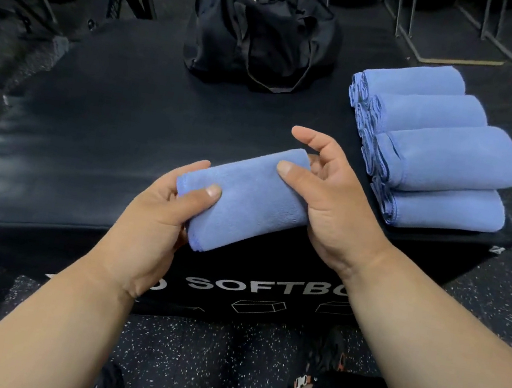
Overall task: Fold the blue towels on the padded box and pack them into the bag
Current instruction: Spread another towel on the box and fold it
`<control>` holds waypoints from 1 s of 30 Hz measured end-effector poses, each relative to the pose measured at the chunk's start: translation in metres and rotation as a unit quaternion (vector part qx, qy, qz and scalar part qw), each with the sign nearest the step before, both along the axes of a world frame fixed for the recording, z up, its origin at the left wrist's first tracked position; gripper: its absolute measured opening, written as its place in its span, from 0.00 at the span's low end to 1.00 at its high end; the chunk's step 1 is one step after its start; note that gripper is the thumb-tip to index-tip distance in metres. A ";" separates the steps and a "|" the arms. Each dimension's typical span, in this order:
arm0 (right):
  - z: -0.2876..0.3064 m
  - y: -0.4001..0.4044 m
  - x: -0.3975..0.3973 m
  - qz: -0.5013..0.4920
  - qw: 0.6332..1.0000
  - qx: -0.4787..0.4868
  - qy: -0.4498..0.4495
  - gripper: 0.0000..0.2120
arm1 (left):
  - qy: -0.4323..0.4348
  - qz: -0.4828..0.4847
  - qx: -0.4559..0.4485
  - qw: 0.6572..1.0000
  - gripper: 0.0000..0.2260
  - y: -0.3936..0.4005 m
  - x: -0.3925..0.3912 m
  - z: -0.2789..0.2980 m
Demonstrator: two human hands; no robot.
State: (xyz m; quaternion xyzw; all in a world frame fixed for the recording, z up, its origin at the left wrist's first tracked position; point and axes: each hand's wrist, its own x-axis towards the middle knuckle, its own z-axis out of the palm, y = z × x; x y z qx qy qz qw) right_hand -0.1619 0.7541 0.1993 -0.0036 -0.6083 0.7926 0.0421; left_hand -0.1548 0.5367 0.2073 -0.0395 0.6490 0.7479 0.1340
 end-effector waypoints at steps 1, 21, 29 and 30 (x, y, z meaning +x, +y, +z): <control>0.004 0.004 0.003 -0.019 1.000 0.006 0.009 0.19 | 0.023 0.002 -0.017 1.000 0.24 0.006 0.000 0.001; 0.021 0.080 0.032 -0.278 0.954 0.082 0.072 0.09 | 0.112 -0.022 -0.022 0.993 0.09 0.143 -0.091 0.092; 0.016 0.093 0.037 -0.236 0.961 0.114 0.085 0.08 | 0.043 -0.088 0.069 0.993 0.10 0.245 -0.132 0.130; 0.016 0.094 0.037 -0.235 0.961 0.120 0.085 0.09 | 0.037 -0.098 0.061 0.993 0.10 0.256 -0.139 0.126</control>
